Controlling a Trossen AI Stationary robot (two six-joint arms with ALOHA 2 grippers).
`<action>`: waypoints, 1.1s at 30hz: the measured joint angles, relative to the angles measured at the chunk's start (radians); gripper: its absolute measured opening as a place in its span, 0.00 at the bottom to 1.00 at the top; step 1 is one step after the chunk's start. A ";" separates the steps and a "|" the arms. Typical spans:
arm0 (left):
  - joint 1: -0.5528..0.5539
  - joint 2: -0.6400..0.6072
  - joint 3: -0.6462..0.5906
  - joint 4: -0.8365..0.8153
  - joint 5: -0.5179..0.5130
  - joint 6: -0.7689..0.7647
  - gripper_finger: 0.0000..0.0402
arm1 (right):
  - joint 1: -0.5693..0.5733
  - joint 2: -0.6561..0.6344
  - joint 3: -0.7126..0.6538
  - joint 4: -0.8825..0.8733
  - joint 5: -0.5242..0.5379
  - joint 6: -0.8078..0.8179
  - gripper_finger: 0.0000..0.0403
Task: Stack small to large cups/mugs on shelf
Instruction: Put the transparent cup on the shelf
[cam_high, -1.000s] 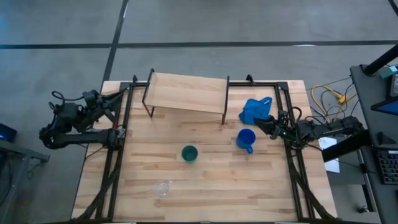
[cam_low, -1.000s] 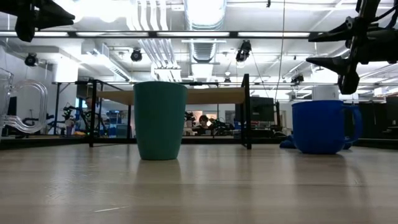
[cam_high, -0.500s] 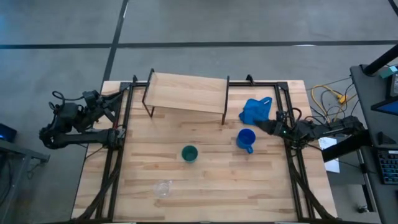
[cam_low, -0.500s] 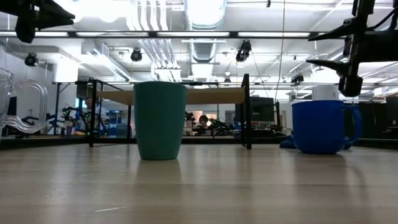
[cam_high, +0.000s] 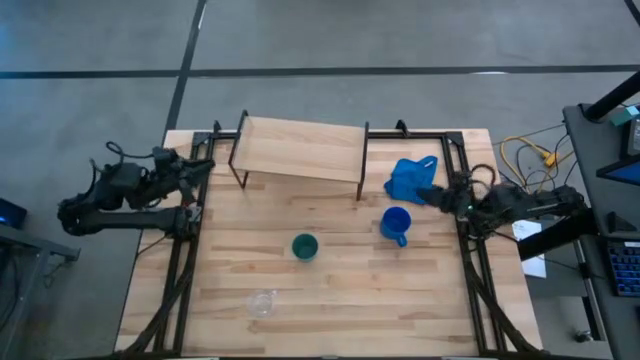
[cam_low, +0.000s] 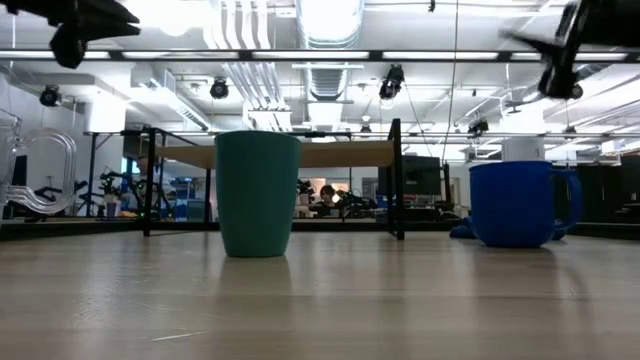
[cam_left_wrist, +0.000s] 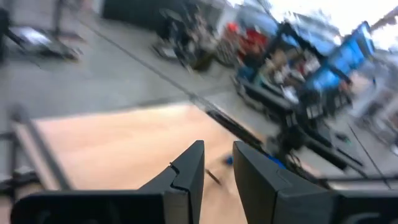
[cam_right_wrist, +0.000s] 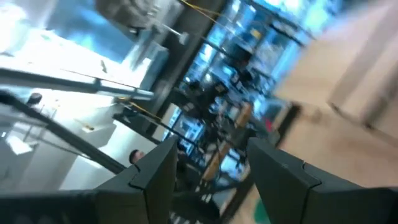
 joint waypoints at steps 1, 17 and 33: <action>0.000 0.035 0.012 -0.008 0.031 -0.006 0.18 | 0.000 0.011 0.039 -0.005 0.000 -0.047 0.48; 0.000 0.591 0.420 -0.536 0.675 -0.006 0.18 | 0.000 0.402 0.583 -0.553 0.000 -0.287 0.48; -0.197 0.923 0.414 -0.554 0.815 0.021 0.18 | 0.000 0.705 0.696 -0.627 0.028 -0.283 0.48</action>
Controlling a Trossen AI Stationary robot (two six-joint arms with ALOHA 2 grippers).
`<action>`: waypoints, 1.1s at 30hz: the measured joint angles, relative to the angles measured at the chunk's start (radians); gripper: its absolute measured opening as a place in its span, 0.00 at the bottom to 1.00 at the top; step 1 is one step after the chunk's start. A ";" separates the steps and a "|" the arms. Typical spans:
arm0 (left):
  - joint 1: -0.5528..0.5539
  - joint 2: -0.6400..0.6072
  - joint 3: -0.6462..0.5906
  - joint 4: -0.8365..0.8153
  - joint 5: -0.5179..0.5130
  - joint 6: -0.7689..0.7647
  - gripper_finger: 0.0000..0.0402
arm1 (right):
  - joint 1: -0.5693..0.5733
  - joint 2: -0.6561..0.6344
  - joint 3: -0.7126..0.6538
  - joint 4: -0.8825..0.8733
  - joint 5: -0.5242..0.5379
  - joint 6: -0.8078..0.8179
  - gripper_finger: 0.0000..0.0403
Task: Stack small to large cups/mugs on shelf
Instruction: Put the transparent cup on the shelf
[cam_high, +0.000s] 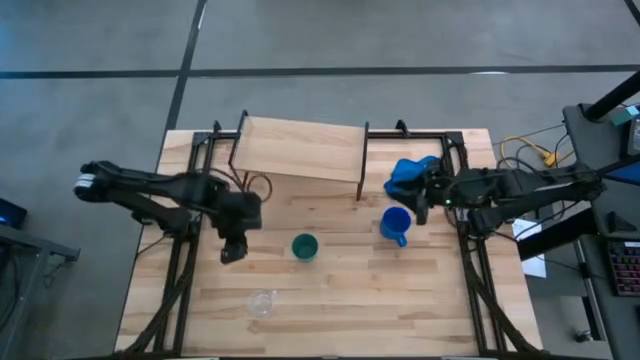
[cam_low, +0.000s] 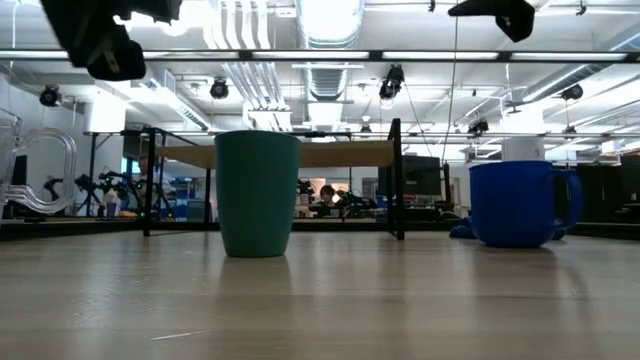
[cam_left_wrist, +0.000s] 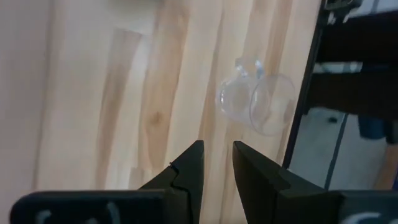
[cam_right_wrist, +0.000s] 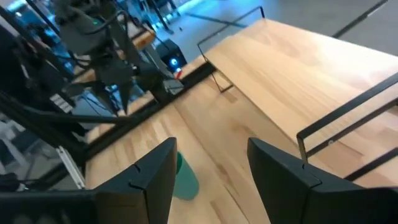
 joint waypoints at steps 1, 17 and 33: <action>-0.014 0.013 0.000 0.001 0.000 0.000 0.18 | 0.000 0.012 0.002 0.001 0.000 0.000 0.48; -0.236 0.217 0.000 0.147 -0.054 -0.104 0.18 | 0.000 0.130 0.051 0.000 0.002 0.026 0.48; -0.339 0.320 0.032 0.259 -0.160 -0.258 0.18 | 0.000 0.133 0.065 -0.004 0.002 0.008 0.48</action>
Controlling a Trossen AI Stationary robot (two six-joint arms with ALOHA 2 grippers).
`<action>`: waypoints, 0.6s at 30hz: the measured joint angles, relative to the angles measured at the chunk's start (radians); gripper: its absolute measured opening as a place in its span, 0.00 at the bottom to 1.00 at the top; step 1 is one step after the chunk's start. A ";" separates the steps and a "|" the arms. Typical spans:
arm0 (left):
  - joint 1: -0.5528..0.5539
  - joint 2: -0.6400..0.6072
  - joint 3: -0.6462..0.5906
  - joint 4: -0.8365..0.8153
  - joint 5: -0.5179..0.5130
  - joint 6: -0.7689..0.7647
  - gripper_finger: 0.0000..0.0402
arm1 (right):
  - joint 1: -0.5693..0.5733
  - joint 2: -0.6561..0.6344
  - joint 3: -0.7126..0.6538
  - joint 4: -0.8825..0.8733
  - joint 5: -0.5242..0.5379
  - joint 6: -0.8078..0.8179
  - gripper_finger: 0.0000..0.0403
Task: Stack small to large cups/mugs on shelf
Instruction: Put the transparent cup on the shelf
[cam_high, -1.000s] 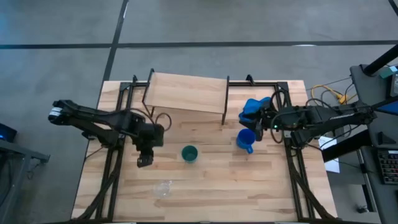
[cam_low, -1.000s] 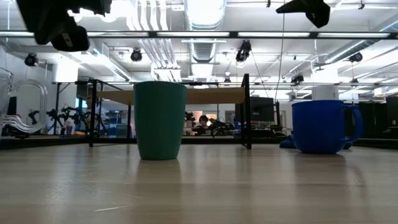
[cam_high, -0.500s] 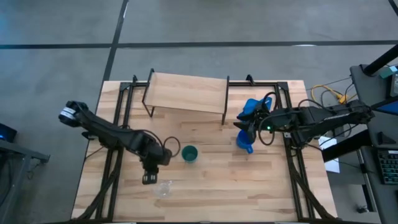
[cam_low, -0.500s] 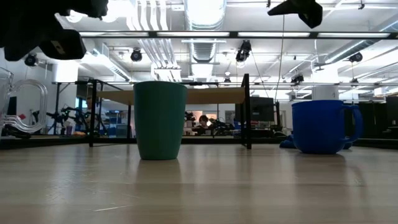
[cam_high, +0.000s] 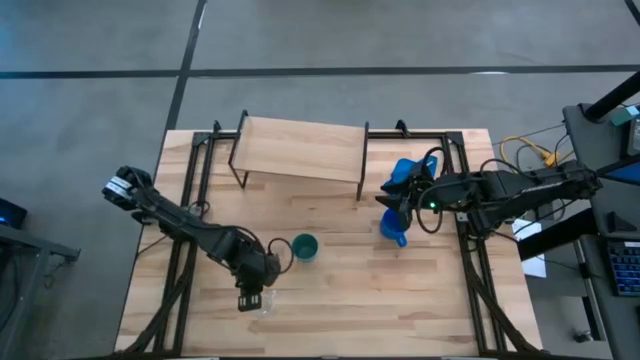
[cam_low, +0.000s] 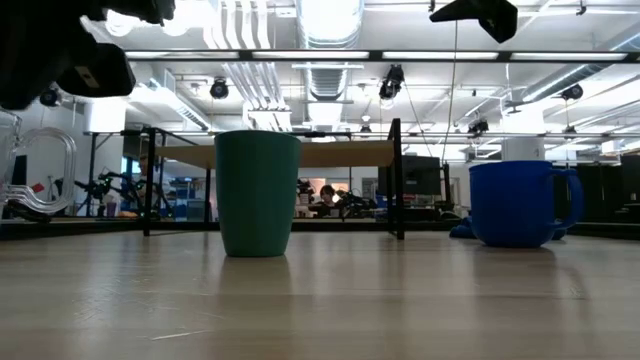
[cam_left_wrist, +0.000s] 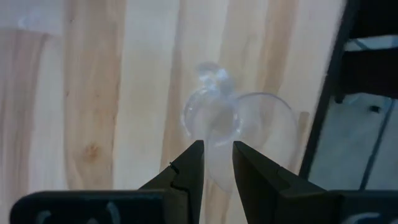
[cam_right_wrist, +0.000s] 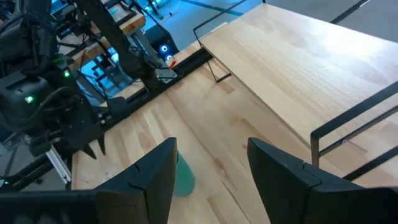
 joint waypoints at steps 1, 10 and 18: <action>-0.002 0.005 0.000 -0.004 -0.010 -0.005 0.18 | 0.000 0.000 0.000 0.000 0.000 0.000 0.48; -0.005 0.039 0.000 0.002 -0.021 -0.006 0.18 | 0.000 0.000 0.000 0.000 0.000 0.000 0.48; -0.008 0.051 -0.001 0.025 -0.020 -0.006 0.18 | 0.000 0.000 0.000 0.000 0.000 0.000 0.48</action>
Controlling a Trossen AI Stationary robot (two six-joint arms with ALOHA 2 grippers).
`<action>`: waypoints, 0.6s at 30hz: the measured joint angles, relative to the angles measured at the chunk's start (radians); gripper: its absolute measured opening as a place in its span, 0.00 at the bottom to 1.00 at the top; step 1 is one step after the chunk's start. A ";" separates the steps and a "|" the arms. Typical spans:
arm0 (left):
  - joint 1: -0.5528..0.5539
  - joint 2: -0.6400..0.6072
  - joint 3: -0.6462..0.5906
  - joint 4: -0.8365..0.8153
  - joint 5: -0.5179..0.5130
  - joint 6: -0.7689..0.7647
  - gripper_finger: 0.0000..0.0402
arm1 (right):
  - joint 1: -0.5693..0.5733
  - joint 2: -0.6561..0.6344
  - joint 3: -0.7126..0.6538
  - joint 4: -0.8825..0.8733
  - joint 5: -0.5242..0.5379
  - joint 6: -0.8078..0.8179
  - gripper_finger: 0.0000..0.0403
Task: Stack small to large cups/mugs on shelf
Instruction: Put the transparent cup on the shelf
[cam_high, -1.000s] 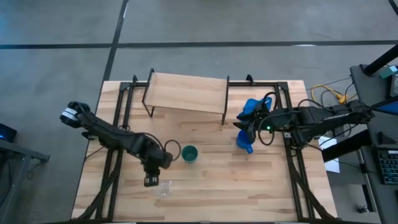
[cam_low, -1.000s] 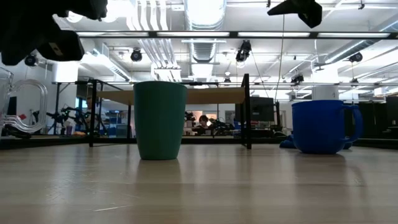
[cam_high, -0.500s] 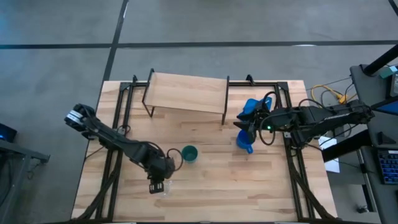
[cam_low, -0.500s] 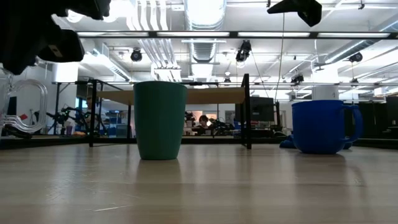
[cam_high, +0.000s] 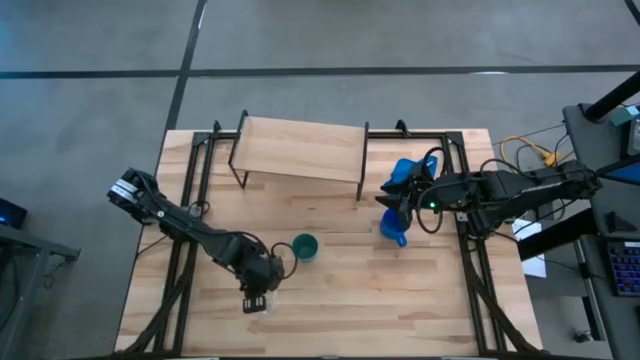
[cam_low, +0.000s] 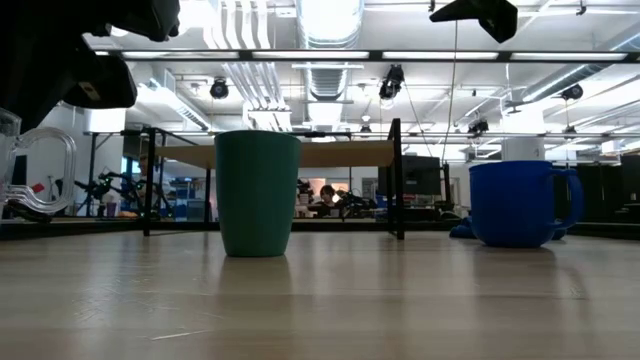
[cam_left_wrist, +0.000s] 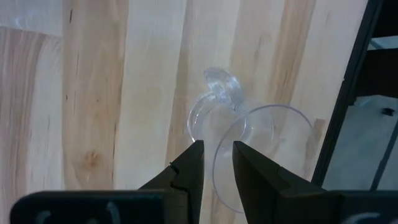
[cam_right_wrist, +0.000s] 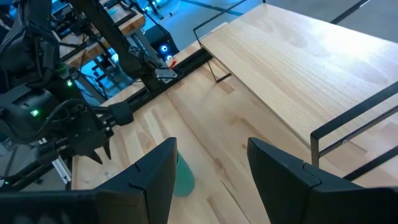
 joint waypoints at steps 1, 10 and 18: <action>0.000 0.000 -0.002 0.000 0.000 0.000 0.18 | 0.000 0.000 0.000 0.000 0.000 0.000 0.48; -0.001 0.000 -0.017 0.015 0.000 0.002 0.18 | 0.000 0.000 0.000 0.000 0.000 0.000 0.48; 0.000 0.000 -0.039 0.015 -0.002 0.003 0.17 | 0.000 0.000 0.000 0.000 0.000 0.000 0.48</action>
